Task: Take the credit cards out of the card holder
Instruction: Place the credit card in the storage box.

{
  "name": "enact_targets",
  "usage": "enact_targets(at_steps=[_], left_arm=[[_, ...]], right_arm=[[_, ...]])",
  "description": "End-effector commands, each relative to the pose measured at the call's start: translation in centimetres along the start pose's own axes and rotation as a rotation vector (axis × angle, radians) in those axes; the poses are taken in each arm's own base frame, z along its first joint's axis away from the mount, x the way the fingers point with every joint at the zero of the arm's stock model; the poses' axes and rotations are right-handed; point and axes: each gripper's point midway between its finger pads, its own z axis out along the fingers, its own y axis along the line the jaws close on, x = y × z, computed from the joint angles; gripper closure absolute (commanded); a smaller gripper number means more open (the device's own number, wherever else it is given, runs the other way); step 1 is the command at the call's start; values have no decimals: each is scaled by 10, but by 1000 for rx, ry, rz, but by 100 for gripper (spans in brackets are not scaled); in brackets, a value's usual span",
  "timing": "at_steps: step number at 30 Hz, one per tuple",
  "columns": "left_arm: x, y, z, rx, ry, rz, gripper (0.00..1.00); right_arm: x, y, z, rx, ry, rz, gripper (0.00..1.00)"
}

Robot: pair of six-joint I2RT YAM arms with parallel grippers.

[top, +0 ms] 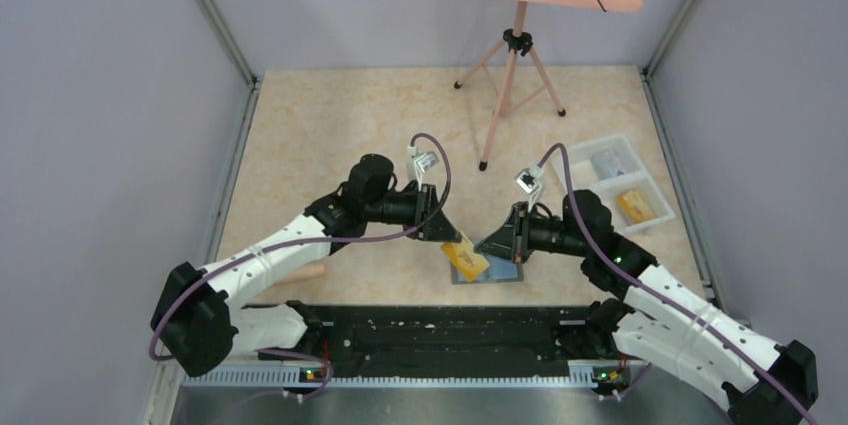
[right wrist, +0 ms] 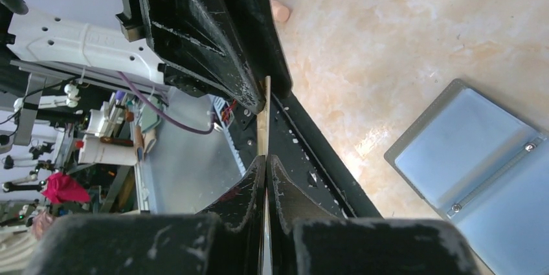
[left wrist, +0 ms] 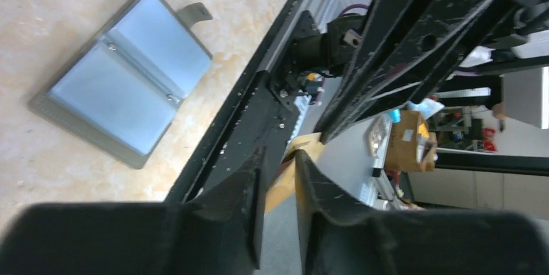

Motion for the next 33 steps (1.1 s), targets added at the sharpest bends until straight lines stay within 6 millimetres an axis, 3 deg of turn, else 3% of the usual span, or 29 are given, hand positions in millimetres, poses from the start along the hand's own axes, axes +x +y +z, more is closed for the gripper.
enact_targets(at_steps=[1,4,7,11,16,19,27,33], left_arm=[[-2,-27,-5,138,-16,42,80],[1,-34,-6,192,-7,17,100],[-1,-34,-7,187,-25,2,100],[-11,-29,-7,142,-83,-6,100],[-27,-31,-10,136,-156,-28,100],[-37,-30,-11,125,-216,-40,100],[-55,-33,-20,152,-356,-109,100],[-60,-33,-20,158,-385,-124,100]], right_arm=[[-8,10,1,-61,-33,-26,100],[-6,7,2,-54,-28,-16,100],[-8,6,2,-41,-44,4,98],[-14,4,-3,-15,-108,75,72],[-21,0,-7,-11,-203,156,51],[-21,-2,-8,-26,-242,200,43],[-28,-8,-9,-42,-329,261,48],[-35,-6,-9,-87,-383,291,67]])
